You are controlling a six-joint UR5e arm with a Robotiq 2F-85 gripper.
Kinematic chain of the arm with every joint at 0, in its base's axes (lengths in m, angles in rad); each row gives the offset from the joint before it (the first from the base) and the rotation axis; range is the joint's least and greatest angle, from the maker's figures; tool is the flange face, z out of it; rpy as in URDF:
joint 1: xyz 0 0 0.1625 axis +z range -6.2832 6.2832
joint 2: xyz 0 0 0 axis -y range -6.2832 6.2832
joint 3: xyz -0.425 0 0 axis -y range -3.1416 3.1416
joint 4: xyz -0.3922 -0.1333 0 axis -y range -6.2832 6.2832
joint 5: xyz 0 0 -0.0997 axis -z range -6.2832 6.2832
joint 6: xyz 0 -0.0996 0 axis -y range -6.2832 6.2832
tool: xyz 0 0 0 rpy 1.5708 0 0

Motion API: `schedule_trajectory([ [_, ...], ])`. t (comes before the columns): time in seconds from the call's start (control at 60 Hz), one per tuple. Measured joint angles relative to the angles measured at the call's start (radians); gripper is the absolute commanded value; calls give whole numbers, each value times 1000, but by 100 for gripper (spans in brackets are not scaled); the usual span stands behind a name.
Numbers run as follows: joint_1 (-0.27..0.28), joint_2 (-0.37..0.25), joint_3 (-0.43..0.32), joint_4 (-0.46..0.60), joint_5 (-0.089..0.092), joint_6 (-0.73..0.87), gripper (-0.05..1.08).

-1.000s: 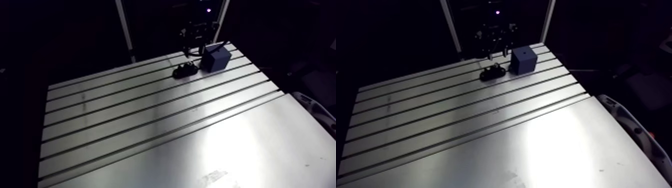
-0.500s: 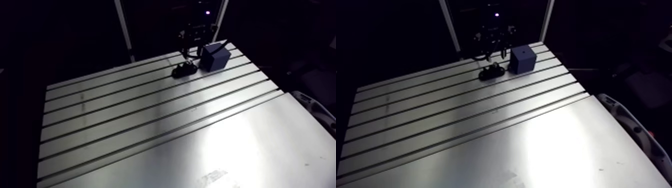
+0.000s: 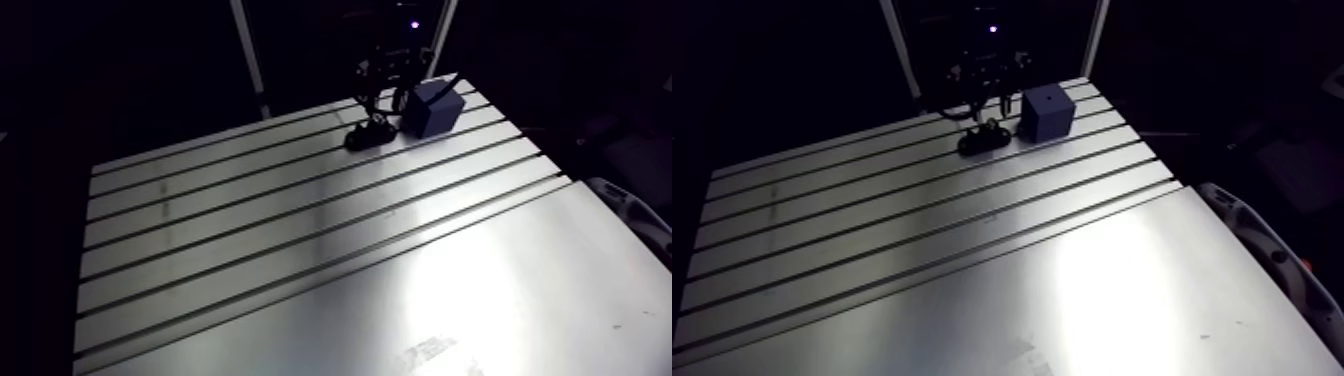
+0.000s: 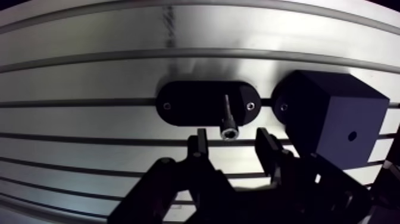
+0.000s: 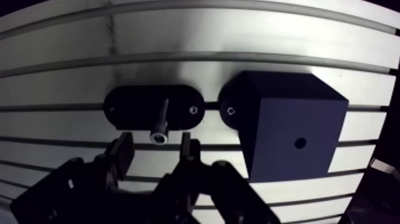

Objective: Pick up the M10 bolt and insert it into the hole until fully seated.

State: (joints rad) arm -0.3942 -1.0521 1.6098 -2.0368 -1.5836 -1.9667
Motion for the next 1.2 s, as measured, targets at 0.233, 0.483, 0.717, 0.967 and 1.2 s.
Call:
schedule_trajectory([
  [0.233, 1, 7, -3, -1, 0, 1, 48],
  [0.483, 3, 12, -5, -4, 0, 2, 48],
  [0.717, 4, 14, -5, -18, -3, 4, 49],
  [0.967, 8, 14, -5, -23, -4, 4, 49],
  [1.2, 15, 13, 0, -24, -7, 5, 49],
])
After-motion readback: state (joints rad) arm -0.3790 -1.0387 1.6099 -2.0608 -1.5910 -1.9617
